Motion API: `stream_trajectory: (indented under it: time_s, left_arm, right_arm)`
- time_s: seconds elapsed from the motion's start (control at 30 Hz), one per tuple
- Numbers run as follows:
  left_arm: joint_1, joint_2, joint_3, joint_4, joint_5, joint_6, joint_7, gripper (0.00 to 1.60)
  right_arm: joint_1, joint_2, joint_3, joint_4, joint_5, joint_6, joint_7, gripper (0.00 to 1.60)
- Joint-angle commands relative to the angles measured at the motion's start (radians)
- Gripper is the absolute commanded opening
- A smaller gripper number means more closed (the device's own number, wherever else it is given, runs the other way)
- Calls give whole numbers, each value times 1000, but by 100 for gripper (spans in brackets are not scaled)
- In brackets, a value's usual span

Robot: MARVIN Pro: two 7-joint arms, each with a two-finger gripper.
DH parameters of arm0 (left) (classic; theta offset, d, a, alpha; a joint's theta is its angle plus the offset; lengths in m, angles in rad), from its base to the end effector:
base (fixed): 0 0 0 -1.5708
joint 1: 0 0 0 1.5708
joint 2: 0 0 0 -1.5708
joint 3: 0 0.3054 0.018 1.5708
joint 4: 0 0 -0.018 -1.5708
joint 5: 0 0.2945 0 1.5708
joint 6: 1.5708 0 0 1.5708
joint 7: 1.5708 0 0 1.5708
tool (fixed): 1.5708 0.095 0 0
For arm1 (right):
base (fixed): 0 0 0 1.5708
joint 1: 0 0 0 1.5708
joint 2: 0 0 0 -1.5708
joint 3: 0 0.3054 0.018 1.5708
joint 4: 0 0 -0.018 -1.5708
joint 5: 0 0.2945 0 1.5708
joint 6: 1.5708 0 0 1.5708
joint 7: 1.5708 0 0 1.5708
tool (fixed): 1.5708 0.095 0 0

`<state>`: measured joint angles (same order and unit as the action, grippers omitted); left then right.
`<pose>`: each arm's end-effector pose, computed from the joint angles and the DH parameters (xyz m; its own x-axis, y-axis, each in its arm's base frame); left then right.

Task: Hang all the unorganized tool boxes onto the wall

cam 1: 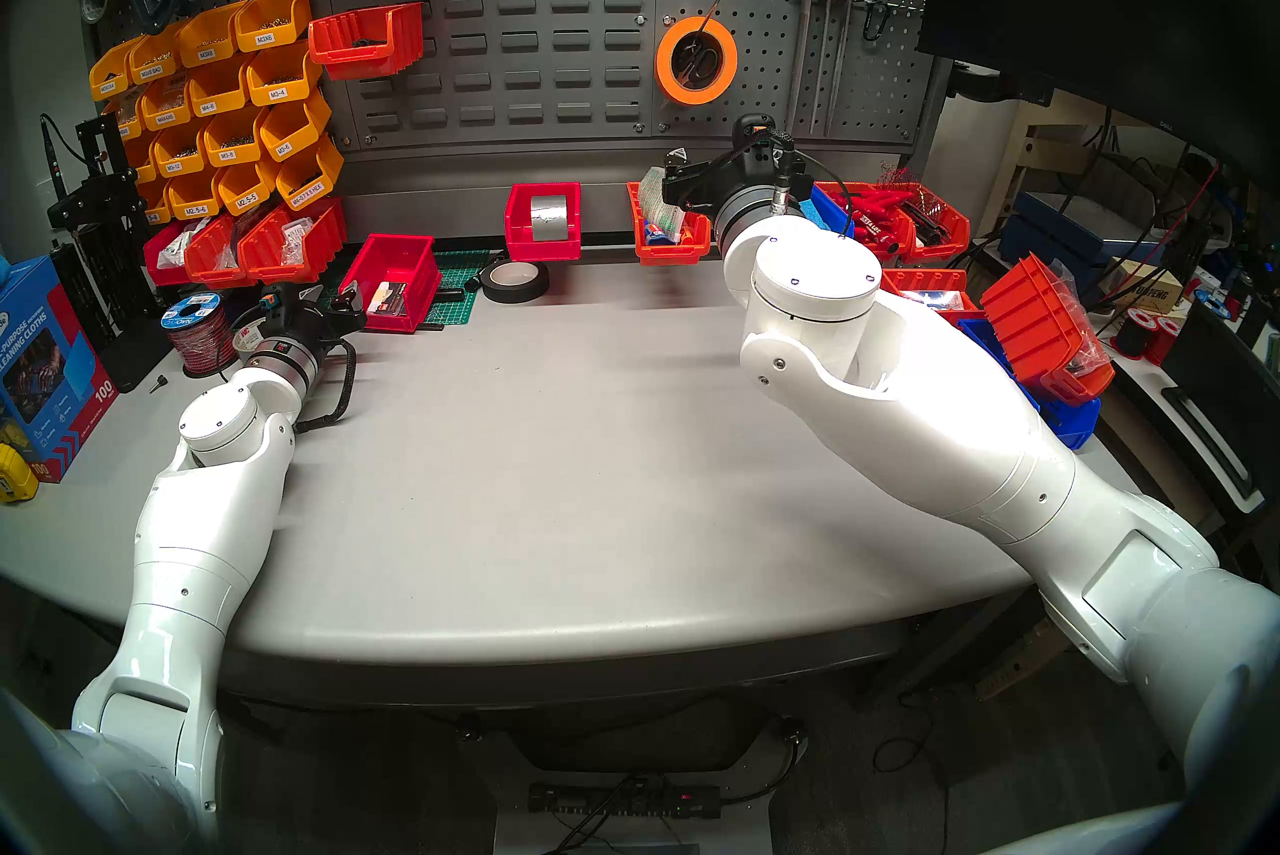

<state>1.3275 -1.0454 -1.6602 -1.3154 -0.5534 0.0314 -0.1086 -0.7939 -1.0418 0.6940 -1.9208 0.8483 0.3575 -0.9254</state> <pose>0.4625 0.2311 -0.2453 -0.0442 0.0629 0.9970 0.0897 -0.9937 0.0667 0.4472 0.0938 -0.0740 -0.1140 0.0434 0.9925 0.0570 -0.9971 0.0501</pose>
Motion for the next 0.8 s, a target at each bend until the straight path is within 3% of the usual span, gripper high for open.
stream_trajectory:
  time_s: [0.0, 0.6, 0.7, 0.73, 0.77]
  left_arm:
    - [-33, -9, 16, 3, 1, -3, -8, 121]
    - [-98, -37, 65, 75, 13, -16, 4, 116]
    - [-102, -36, 63, 82, 11, -16, 5, 100]
    - [-103, -36, 63, 85, 10, -15, 4, 82]
    - [-104, -36, 62, 89, 9, -15, 4, 82]
  right_arm:
    - [15, -2, 4, -8, -6, 2, 1, 160]
    - [15, -2, 4, -8, -6, 2, 1, 160]
    - [15, -2, 4, -8, -6, 2, 1, 160]
    - [15, -2, 4, -8, -6, 2, 1, 160]
    - [15, -2, 4, -8, -6, 2, 1, 160]
